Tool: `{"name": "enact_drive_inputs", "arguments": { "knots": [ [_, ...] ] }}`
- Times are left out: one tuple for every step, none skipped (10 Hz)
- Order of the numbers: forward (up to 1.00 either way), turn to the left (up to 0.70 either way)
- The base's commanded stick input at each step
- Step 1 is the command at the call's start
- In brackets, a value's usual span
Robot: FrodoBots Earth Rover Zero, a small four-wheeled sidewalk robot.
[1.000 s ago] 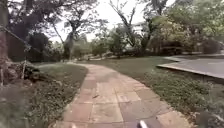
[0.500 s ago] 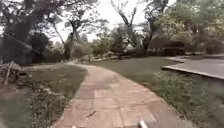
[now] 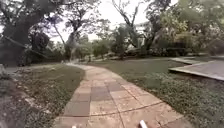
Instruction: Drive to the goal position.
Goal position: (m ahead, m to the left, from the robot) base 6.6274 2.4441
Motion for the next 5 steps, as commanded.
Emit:
{"name": "enact_drive_inputs", "arguments": {
  "knots": [
    [1.00,0.00],
    [1.00,0.00],
    [1.00,0.00],
    [1.00,0.00],
    [1.00,0.00]
  ]
}}
